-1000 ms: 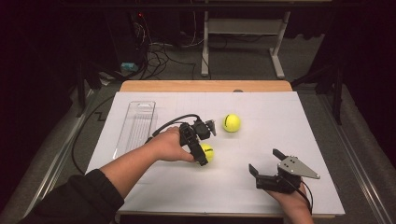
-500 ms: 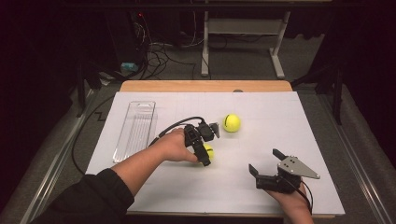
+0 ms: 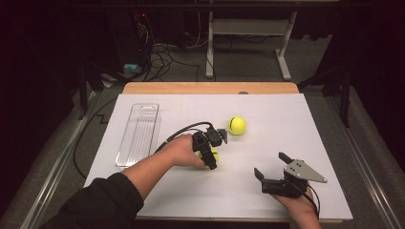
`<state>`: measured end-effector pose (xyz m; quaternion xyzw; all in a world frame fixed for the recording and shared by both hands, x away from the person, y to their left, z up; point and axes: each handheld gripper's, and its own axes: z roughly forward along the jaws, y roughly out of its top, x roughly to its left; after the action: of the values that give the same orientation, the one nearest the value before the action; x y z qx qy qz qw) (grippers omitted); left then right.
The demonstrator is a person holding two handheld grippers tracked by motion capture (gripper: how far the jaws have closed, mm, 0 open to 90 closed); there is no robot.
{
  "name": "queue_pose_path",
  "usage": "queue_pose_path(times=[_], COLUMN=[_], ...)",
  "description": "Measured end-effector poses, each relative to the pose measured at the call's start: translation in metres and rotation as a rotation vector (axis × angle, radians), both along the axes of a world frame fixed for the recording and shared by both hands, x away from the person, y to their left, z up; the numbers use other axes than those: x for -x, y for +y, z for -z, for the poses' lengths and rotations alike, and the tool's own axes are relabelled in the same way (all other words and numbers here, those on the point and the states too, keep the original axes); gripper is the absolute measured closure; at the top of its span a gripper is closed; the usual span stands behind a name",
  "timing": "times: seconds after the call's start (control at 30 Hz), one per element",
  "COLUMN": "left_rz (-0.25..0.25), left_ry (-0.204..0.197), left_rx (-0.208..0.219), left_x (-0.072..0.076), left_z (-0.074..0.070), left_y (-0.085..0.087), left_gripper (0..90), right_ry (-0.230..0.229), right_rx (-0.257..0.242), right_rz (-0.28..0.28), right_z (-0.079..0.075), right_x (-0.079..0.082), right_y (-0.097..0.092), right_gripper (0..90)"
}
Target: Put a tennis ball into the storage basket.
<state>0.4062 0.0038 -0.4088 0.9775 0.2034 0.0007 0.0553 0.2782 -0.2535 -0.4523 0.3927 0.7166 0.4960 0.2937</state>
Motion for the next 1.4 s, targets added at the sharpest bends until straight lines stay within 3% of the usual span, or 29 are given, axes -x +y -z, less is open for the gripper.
queue_pose_path(times=[0.2,1.07,1.4], left_rz=[-0.006,-0.005,-0.019], left_ry=[-0.002,0.008,0.011], left_rx=[0.003,-0.001,0.021], left_x=[-0.0011,-0.0014,-0.0027], left_z=[0.0015,0.0009,-0.0065], left_y=[0.0009,0.0022,0.0054], left_gripper=[25.0,27.0,27.1], right_ry=[0.0,0.003,0.004], right_rx=[0.001,0.001,0.001], right_rz=[-0.001,-0.004,-0.004], right_z=[0.0001,0.0004,0.0005], right_x=[0.0001,0.0,0.0001], right_y=[0.0002,0.0011,0.0013], right_gripper=[0.0,0.0,0.0])
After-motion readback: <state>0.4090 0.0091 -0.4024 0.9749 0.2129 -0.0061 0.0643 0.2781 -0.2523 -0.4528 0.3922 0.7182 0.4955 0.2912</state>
